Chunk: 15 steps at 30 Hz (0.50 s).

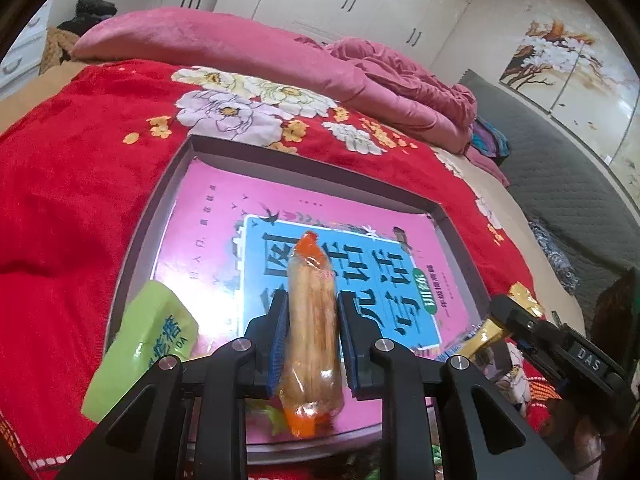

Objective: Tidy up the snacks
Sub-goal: 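Lift and carry the cracker bag and yellow bag over the tray with both grippers, then lower both bags onto the book in the tray and open both grippers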

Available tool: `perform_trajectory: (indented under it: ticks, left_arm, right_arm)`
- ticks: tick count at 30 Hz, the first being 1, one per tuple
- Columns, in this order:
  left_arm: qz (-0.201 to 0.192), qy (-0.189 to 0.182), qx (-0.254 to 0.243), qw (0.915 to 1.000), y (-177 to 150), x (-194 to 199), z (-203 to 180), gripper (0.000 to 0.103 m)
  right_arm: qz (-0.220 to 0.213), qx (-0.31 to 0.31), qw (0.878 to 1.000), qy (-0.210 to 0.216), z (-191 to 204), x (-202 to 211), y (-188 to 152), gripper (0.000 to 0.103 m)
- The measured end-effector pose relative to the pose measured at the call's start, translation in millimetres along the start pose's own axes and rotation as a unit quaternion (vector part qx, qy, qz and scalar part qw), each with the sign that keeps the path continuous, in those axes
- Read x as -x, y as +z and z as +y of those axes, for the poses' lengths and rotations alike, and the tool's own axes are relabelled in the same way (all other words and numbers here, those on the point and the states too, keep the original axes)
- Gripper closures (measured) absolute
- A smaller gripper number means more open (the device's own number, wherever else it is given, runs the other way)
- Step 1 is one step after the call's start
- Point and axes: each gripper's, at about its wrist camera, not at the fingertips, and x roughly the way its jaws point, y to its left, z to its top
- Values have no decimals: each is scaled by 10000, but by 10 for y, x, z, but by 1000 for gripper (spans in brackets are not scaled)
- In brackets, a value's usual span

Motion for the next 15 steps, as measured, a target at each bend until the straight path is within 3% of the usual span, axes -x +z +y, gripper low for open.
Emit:
perform_trajectory:
  ticks: [4, 15]
  left_arm:
    - [-8, 15, 82, 10000, 14, 1, 48, 77]
    - [-78, -17, 201, 9998, 29, 75, 103, 77]
  right_arm:
    - [2, 28, 10000, -87, -9, 0, 3, 81]
    - [-78, 133, 9992, -371, -78, 79, 52, 65]
